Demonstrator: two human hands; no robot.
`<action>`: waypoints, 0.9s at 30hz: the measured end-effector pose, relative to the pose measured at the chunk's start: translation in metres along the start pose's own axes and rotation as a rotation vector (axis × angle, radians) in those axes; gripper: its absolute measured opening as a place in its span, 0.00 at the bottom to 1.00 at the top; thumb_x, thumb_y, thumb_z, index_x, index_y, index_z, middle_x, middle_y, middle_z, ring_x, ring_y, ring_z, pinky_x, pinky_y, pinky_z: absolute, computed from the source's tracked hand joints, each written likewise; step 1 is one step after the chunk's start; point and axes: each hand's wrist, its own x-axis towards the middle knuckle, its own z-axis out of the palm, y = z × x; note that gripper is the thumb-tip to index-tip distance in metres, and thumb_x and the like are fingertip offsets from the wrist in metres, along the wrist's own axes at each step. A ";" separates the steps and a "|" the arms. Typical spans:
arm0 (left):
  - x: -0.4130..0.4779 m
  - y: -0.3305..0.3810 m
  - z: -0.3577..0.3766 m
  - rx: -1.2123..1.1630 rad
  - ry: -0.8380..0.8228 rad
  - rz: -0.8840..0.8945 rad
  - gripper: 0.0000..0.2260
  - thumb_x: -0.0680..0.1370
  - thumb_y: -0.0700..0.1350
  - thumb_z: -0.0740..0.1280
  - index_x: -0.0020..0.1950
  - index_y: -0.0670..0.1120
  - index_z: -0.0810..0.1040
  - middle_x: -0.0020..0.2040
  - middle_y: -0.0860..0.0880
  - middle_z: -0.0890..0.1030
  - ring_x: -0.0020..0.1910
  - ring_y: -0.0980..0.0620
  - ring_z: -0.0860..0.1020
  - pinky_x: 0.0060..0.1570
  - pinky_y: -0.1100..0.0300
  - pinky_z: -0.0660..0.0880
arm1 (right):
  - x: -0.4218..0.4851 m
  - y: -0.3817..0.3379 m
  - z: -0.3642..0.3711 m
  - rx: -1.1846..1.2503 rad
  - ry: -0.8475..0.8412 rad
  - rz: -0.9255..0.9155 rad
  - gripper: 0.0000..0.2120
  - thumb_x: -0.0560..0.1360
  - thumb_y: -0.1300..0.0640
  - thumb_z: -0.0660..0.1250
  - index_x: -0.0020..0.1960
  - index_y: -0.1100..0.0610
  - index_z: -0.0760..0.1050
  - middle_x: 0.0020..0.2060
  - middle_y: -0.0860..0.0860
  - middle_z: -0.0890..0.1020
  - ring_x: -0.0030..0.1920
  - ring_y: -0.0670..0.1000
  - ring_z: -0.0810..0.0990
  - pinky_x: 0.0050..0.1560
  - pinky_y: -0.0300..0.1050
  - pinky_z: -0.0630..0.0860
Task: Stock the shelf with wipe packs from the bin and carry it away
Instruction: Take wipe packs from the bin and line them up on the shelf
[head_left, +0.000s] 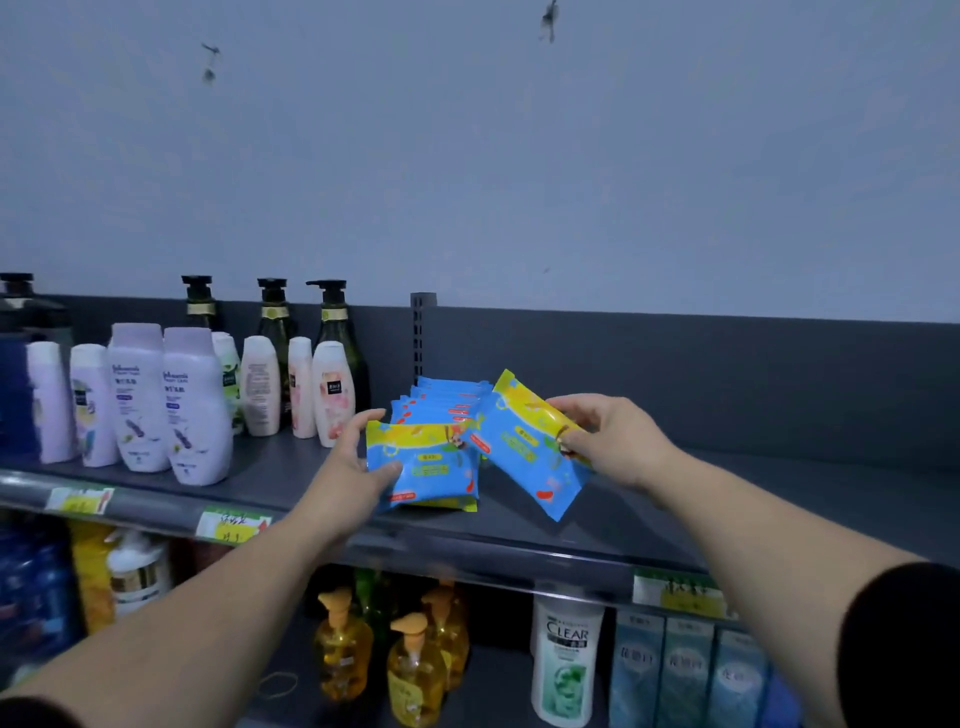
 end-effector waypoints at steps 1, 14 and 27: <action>0.003 -0.001 -0.001 -0.007 0.003 -0.009 0.23 0.78 0.34 0.64 0.65 0.57 0.66 0.47 0.43 0.84 0.30 0.57 0.80 0.26 0.65 0.74 | 0.004 0.001 -0.001 -0.009 0.004 -0.004 0.17 0.75 0.68 0.64 0.60 0.53 0.78 0.44 0.46 0.82 0.40 0.45 0.79 0.35 0.24 0.72; 0.057 -0.007 -0.015 0.114 -0.190 -0.049 0.21 0.78 0.33 0.64 0.64 0.54 0.67 0.48 0.47 0.84 0.43 0.51 0.84 0.38 0.56 0.81 | 0.040 0.008 0.057 0.569 0.137 0.286 0.15 0.75 0.72 0.61 0.54 0.58 0.80 0.44 0.55 0.85 0.41 0.54 0.82 0.40 0.47 0.78; 0.115 0.010 -0.041 0.215 -0.142 0.148 0.25 0.69 0.40 0.77 0.61 0.50 0.70 0.47 0.48 0.82 0.35 0.52 0.80 0.34 0.59 0.75 | 0.044 -0.021 0.105 0.675 0.181 0.290 0.10 0.77 0.69 0.63 0.54 0.59 0.77 0.43 0.54 0.84 0.41 0.52 0.83 0.41 0.45 0.79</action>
